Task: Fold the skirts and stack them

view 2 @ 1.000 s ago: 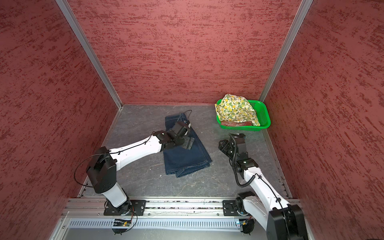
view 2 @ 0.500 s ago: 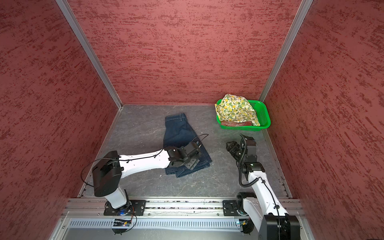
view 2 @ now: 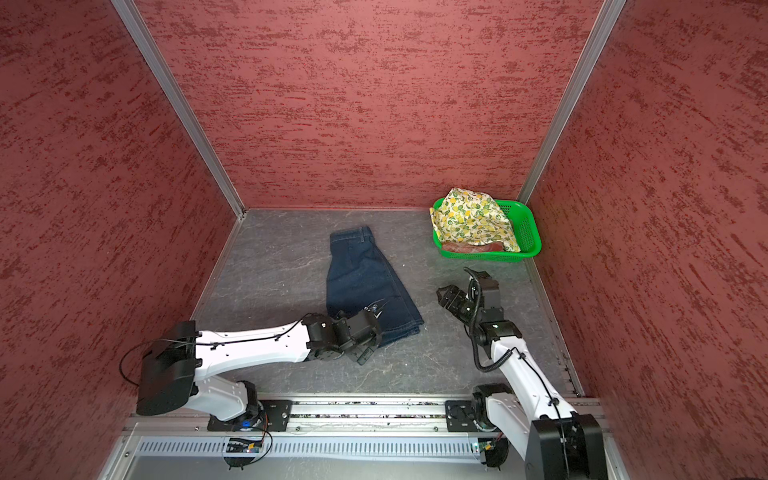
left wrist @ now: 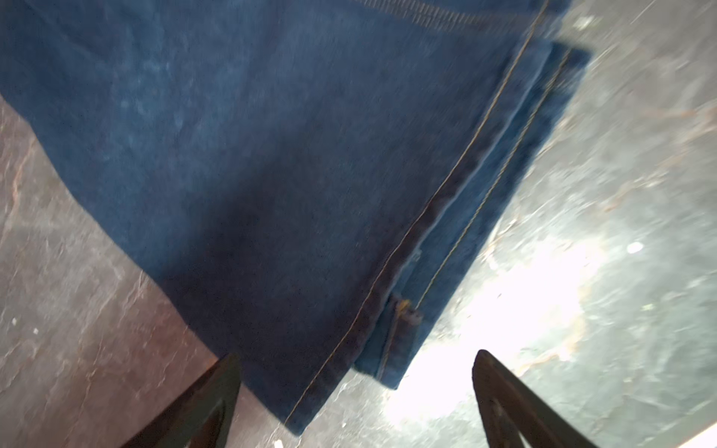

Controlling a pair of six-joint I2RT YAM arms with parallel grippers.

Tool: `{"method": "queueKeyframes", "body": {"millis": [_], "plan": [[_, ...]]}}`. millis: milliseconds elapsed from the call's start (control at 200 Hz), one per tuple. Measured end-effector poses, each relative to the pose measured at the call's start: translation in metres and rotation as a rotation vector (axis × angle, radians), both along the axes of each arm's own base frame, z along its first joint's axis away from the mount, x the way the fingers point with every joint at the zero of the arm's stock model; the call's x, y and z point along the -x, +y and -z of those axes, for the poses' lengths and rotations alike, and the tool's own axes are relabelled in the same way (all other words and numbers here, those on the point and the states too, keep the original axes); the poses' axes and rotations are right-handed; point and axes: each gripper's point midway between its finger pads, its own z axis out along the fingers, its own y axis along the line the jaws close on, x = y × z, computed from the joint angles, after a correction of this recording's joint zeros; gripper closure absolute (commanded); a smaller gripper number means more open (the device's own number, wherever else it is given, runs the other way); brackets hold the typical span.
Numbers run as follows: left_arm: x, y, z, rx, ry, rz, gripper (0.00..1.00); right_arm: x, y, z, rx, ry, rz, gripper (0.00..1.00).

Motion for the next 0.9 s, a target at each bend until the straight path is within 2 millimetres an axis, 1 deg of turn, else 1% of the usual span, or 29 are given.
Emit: {"method": "queueKeyframes", "body": {"millis": [60,220,356,506,631,791,902], "plan": [[0.002,0.005,0.005,-0.025,0.007,-0.010,0.06,0.002,0.008,0.001,0.004,0.000,-0.025,0.18],[0.004,0.006,0.018,-0.069,0.016,-0.019,0.06,0.007,0.022,0.005,0.016,0.012,-0.070,0.17],[0.004,0.007,0.023,-0.087,0.020,-0.021,0.06,0.009,0.031,0.009,0.034,0.019,-0.099,0.16],[0.004,0.013,0.033,-0.115,0.029,-0.035,0.09,0.010,0.046,0.010,0.046,0.020,-0.140,0.17],[0.003,0.021,0.040,-0.128,0.040,-0.070,0.22,0.012,0.053,0.015,0.054,0.035,-0.159,0.17],[-0.003,0.030,0.048,-0.141,0.056,-0.134,0.47,0.013,0.056,0.017,0.060,0.036,-0.167,0.17],[-0.007,0.034,0.047,-0.130,0.057,-0.181,0.54,0.014,0.057,0.020,0.066,0.044,-0.172,0.17]]}}
